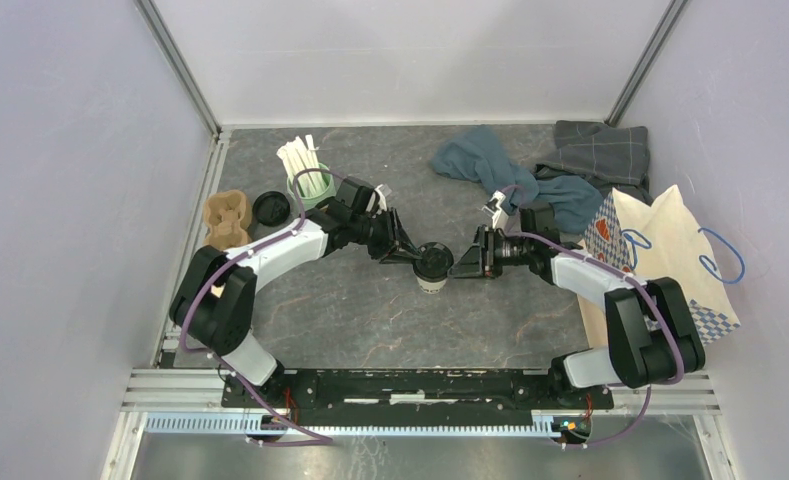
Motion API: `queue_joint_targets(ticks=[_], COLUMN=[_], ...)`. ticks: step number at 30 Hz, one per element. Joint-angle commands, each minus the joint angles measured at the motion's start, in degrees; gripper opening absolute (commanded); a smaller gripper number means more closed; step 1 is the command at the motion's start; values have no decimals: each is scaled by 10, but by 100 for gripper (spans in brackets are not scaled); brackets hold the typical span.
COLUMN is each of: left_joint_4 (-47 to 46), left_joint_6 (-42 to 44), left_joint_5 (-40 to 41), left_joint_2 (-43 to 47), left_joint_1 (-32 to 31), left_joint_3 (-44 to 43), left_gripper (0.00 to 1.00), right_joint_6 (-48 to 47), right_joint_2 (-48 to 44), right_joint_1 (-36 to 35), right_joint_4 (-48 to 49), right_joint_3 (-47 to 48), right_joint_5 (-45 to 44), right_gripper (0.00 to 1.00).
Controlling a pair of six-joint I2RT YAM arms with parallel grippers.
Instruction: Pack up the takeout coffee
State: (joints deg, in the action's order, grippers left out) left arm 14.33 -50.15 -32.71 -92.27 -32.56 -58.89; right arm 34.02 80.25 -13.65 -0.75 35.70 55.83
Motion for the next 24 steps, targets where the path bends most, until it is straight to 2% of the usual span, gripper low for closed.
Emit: queue_joint_targets(ticks=[1, 4, 9, 13, 20, 22, 24], left_joint_4=[5, 5, 3, 0, 3, 10, 20], left_joint_6=[7, 5, 1, 2, 6, 10, 14], left_joint_5=[11, 11, 18, 24, 33, 35, 37], left_joint_2=[-6, -5, -2, -3, -7, -7, -6], left_joint_1=[0, -1, -4, -4, -4, -4, -4], left_joint_3=[-5, 0, 17, 25, 30, 25, 13], left_gripper=[34, 33, 32, 31, 30, 30, 30], right_joint_6=[29, 38, 39, -8, -92, -118, -121], right_joint_2=[14, 22, 55, 99, 109, 111, 106], right_joint_1=[-3, -3, -3, -3, -4, -3, -2], right_joint_4=[59, 69, 72, 14, -92, -111, -101], right_joint_3=[-5, -6, -31, -39, -12, 4, 22], right_joint_5=[-4, -12, -75, -156, -261, -241, -137], right_gripper=[43, 40, 35, 32, 32, 35, 39])
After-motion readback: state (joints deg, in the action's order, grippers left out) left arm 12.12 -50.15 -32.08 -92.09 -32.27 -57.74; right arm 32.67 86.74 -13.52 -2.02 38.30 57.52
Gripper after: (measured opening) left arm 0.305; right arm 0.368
